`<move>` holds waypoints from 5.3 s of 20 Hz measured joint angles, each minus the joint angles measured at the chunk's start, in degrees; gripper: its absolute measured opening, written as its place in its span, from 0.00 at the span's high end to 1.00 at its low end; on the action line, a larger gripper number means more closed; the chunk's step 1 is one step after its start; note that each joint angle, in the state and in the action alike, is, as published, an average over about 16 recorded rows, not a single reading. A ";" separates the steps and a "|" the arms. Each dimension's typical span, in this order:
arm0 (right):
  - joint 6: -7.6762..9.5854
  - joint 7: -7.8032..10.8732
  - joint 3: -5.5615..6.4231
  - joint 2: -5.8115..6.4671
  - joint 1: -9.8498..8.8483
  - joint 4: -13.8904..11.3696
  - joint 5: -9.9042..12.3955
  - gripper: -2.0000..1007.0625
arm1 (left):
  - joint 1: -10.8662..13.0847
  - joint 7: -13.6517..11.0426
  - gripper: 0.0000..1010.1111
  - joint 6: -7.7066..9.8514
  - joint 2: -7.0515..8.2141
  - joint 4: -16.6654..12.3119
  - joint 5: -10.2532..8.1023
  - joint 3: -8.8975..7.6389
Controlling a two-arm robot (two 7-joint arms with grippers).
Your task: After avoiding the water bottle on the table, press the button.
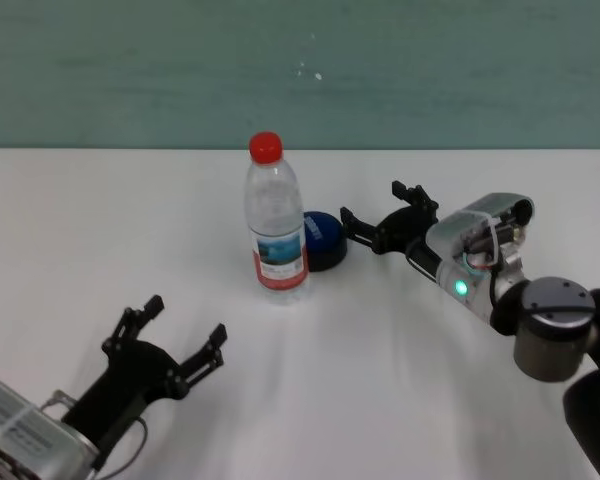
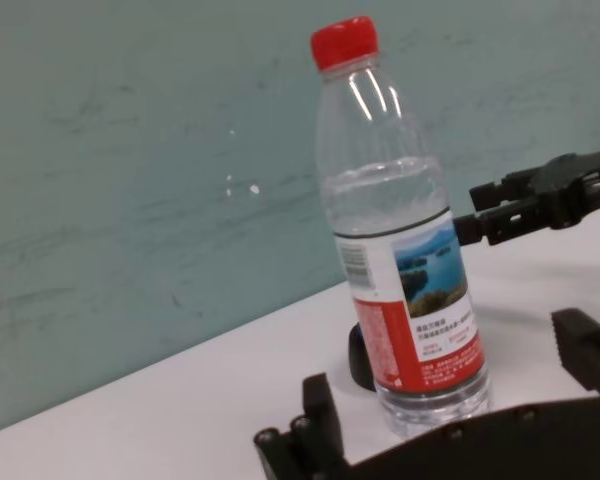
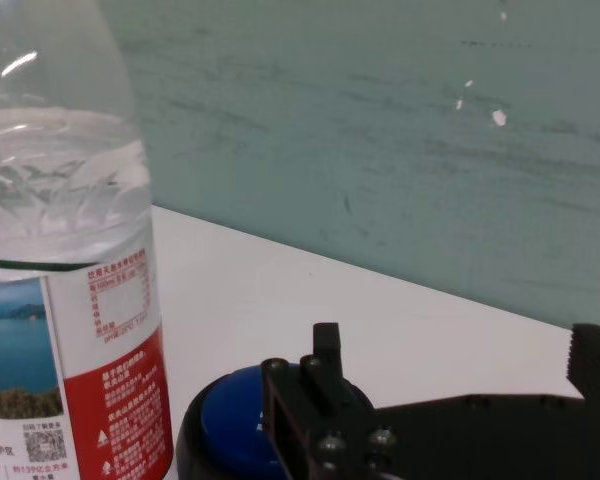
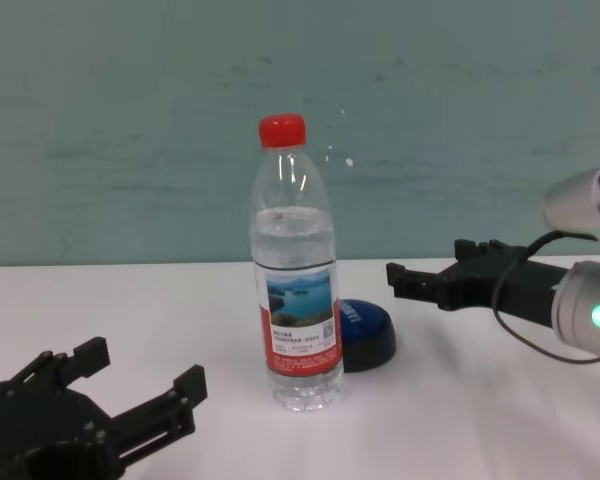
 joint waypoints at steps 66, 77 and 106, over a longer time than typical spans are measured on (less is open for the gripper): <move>-0.34 0.87 -2.05 -3.49 4.91 7.95 -0.86 0.00 | 0.00 0.00 0.01 0.00 0.00 0.00 0.00 0.00; -0.71 1.02 -1.97 -3.87 5.65 10.81 -0.92 0.00 | 0.00 0.00 0.01 0.00 0.00 0.00 0.00 0.00; -1.09 0.94 -1.06 -3.01 3.50 4.72 -0.52 0.00 | 0.00 0.00 0.01 0.00 0.00 0.00 0.00 0.00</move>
